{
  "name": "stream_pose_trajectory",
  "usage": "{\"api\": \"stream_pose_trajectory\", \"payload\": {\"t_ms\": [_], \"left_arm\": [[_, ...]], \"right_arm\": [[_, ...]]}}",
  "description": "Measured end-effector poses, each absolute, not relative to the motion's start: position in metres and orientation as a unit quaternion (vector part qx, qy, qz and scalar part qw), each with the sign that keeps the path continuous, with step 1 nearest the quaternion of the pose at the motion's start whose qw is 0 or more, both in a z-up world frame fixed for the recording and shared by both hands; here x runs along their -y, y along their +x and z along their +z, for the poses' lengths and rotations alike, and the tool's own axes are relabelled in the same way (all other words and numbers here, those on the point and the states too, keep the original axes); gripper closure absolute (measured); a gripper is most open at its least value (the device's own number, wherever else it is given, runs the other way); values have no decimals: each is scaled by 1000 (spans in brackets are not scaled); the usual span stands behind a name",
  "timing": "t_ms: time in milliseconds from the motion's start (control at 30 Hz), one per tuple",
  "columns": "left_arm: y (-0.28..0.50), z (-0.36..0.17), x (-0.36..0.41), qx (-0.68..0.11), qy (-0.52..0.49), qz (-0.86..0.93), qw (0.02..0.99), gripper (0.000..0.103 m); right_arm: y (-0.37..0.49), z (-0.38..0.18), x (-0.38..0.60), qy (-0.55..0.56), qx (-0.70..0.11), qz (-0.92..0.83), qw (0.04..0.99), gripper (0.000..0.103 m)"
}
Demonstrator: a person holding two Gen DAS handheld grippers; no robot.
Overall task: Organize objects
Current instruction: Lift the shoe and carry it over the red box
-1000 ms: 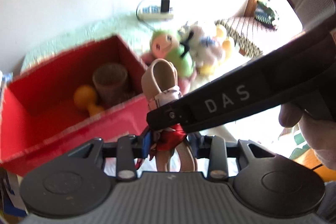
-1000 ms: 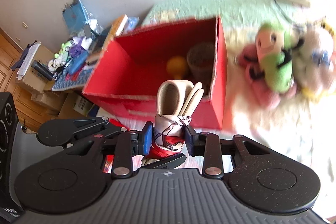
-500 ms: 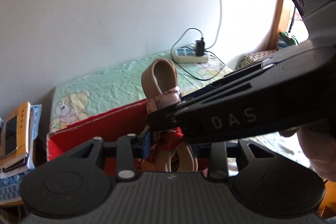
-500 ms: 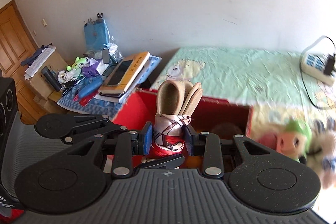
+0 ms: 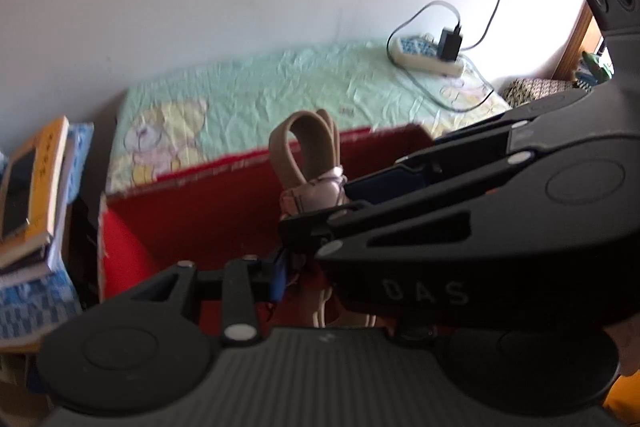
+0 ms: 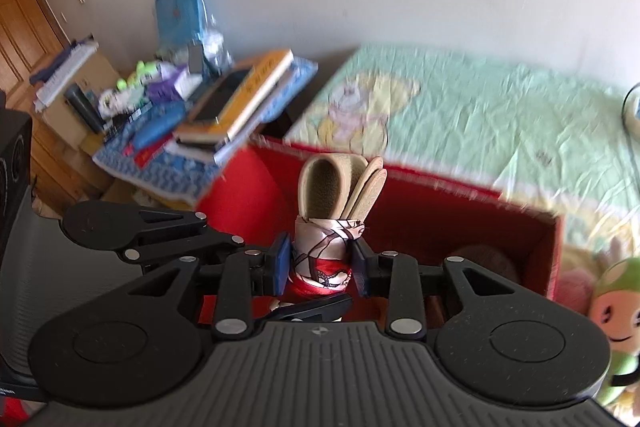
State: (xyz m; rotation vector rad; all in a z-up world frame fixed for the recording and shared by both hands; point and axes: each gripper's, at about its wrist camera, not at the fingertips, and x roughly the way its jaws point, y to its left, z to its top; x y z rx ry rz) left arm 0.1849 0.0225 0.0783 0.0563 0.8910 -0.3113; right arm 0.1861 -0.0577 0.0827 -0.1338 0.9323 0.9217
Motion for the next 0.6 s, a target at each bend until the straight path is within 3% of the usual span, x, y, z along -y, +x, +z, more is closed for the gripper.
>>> {"api": "stream_pose_trajectory", "payload": {"t_ms": [200,600], "left_arm": [[202,36,-28,-486,12,-140,863,66],[215,2,-35,-556,-7,-129,821,65]], "right_arm": [[197,50,45,-68,-489,426,759,69],[214,12,34,-65,-558,425,710,68]]}}
